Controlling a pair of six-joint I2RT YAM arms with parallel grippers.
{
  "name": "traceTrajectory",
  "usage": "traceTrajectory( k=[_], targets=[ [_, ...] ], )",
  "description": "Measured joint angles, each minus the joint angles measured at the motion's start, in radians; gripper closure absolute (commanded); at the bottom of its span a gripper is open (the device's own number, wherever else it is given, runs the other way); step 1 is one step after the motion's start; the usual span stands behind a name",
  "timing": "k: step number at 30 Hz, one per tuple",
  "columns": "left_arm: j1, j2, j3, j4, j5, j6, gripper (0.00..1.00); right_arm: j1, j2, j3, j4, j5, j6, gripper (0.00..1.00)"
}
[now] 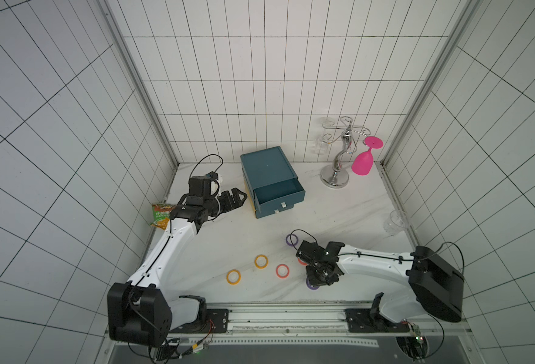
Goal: Place the transparent tape into the drawer according to color
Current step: Pick up the tape from the drawer.
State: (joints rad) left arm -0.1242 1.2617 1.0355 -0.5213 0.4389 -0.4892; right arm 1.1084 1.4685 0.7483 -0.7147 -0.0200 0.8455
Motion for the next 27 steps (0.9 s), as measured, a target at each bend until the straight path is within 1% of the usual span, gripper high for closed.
traceTrajectory(
  k=[3, 5, 6, 15, 18, 21, 23, 27],
  targets=[
    [0.001, 0.000, 0.000, 0.000, 0.000, 0.001, 0.02, 0.000, -0.002, -0.003, -0.001, 0.001, 0.007, 0.89],
    [0.001, 0.000, 0.000, -0.001, 0.000, 0.002, 0.02, 0.000, -0.006, -0.006, 0.003, 0.000, 0.014, 0.98],
    [0.002, 0.000, 0.000, -0.002, 0.000, 0.003, 0.02, 0.000, -0.007, -0.007, 0.004, 0.000, 0.016, 1.00],
    [0.003, 0.000, 0.000, -0.011, 0.000, 0.006, 0.02, -0.003, -0.034, -0.006, -0.005, -0.002, 0.025, 1.00],
    [0.004, 0.000, 0.000, -0.013, 0.000, 0.008, 0.02, -0.019, -0.087, 0.018, -0.044, -0.002, 0.024, 1.00],
    [0.005, 0.000, 0.000, -0.014, 0.001, 0.008, 0.02, -0.065, -0.159, 0.090, -0.087, 0.004, 0.020, 1.00],
    [0.008, 0.000, 0.000, -0.014, 0.005, 0.008, 0.02, -0.107, -0.201, 0.167, -0.111, 0.010, 0.002, 1.00],
    [0.009, 0.001, 0.006, -0.014, 0.012, 0.007, 0.02, -0.178, -0.229, 0.311, -0.147, 0.021, -0.047, 1.00]
  ],
)
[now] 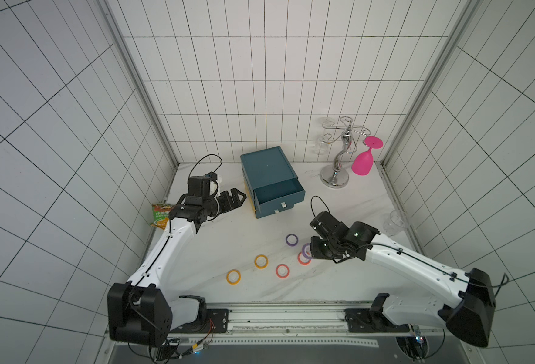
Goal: Place the transparent tape into the drawer according to color
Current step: Pick up the tape from the drawer, then place the tape in the drawer.
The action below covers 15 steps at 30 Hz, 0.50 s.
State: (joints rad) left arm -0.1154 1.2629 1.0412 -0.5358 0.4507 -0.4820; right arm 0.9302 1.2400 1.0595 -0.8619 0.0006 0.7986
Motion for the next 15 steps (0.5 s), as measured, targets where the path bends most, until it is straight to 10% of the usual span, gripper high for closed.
traceTrajectory(
  k=[15],
  targets=[
    [0.000, 0.012, 0.016, 0.000, 0.041, -0.001, 0.02, -0.185, 0.284, 0.587, -0.021, 0.016, -0.231, 1.00]
  ],
)
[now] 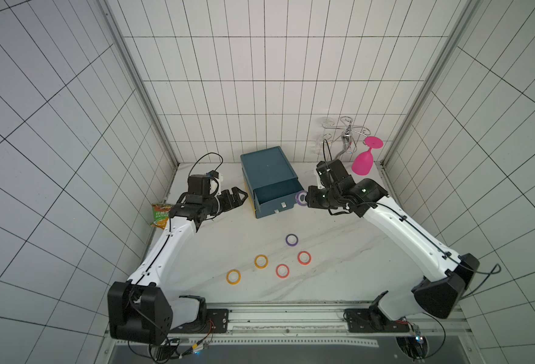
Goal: Place the transparent tape into the drawer according to color
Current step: Place the tape in the drawer.
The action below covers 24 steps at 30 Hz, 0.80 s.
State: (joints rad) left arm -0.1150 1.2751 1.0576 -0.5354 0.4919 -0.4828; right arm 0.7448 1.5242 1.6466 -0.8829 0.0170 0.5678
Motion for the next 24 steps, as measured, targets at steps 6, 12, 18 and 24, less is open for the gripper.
traceTrajectory(
  k=[6, 12, 18, 24],
  targets=[
    [0.000, 0.001, 0.000, 0.000, 0.003, 0.000, 0.02, -0.019, 0.140, 0.147, 0.010, 0.004, -0.054, 1.00],
    [0.000, 0.002, 0.000, 0.000, 0.003, 0.000, 0.02, -0.026, 0.237, 0.239, 0.011, 0.007, -0.090, 1.00],
    [0.000, 0.003, 0.001, 0.000, 0.003, 0.000, 0.02, -0.026, 0.267, 0.248, 0.010, 0.007, -0.110, 0.86],
    [0.000, 0.006, 0.001, 0.000, 0.003, 0.000, 0.02, -0.026, 0.271, 0.248, 0.010, 0.009, -0.125, 0.55]
  ],
)
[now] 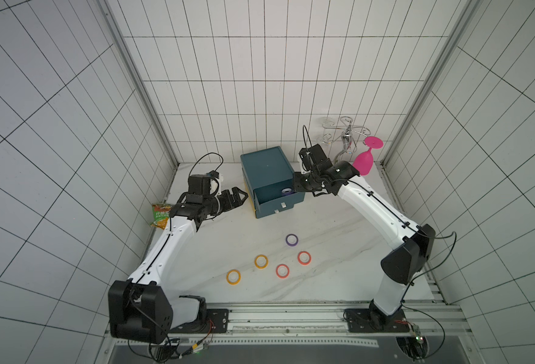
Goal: Place the transparent tape into the drawer according to color
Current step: Place the tape in the drawer.
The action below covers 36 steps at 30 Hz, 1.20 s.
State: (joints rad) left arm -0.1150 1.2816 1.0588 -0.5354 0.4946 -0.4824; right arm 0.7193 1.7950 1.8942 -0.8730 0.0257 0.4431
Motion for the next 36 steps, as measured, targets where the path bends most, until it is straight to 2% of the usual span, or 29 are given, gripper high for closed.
traceTrajectory(
  k=[6, 10, 12, 17, 23, 30, 36],
  targets=[
    [0.000, 0.017, 0.019, 0.000, 0.000, 0.000, 0.02, 0.000, -0.030, -0.019, 0.000, -0.006, 0.002, 0.37],
    [0.000, 0.023, 0.033, 0.000, 0.000, 0.000, 0.02, 0.000, -0.129, -0.115, -0.001, -0.039, 0.010, 0.22],
    [0.000, 0.023, 0.035, 0.000, 0.000, 0.000, 0.02, 0.000, -0.188, -0.182, -0.003, -0.063, 0.018, 0.18],
    [0.000, 0.024, 0.035, 0.000, 0.000, 0.000, 0.02, 0.000, -0.309, -0.374, -0.003, -0.144, 0.033, 0.19],
    [0.000, 0.024, 0.035, -0.002, 0.000, 0.001, 0.02, 0.023, -0.376, -0.597, 0.010, -0.195, 0.042, 0.23],
    [0.000, 0.024, 0.035, -0.002, 0.000, 0.001, 0.02, 0.101, -0.367, -0.739, 0.093, -0.185, 0.031, 0.25],
    [0.000, 0.024, 0.035, -0.008, 0.000, 0.001, 0.02, 0.109, -0.284, -0.805, 0.217, -0.149, 0.037, 0.25]
  ],
)
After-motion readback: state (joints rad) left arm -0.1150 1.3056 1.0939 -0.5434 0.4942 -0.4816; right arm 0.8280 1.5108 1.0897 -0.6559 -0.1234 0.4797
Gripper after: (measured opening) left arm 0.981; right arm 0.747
